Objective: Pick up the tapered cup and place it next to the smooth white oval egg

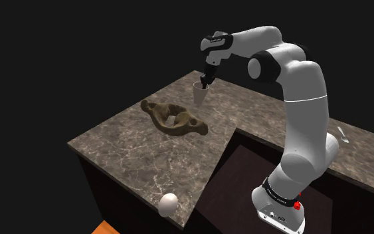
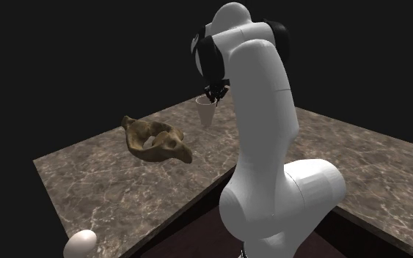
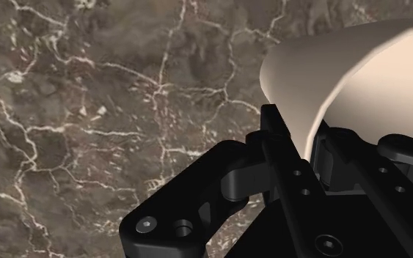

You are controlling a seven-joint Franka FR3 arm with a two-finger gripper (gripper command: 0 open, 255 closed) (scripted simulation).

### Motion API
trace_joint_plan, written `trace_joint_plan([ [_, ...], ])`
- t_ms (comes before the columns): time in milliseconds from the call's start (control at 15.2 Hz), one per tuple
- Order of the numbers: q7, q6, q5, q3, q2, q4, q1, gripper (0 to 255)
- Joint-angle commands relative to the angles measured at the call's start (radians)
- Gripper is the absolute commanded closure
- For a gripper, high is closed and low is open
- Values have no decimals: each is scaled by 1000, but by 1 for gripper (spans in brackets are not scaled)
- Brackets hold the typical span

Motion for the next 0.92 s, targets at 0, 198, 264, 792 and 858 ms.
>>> trace_joint_plan([
  [0,4,-17,-3,-2,-5,13,-1,255],
  [198,11,-51,-8,-4,-14,39,-3,255],
  [264,13,-62,-9,-5,-16,48,-3,255],
  [792,31,-160,-18,-9,-29,136,-13,255],
  [858,33,-173,-19,-9,-30,149,-14,255],
])
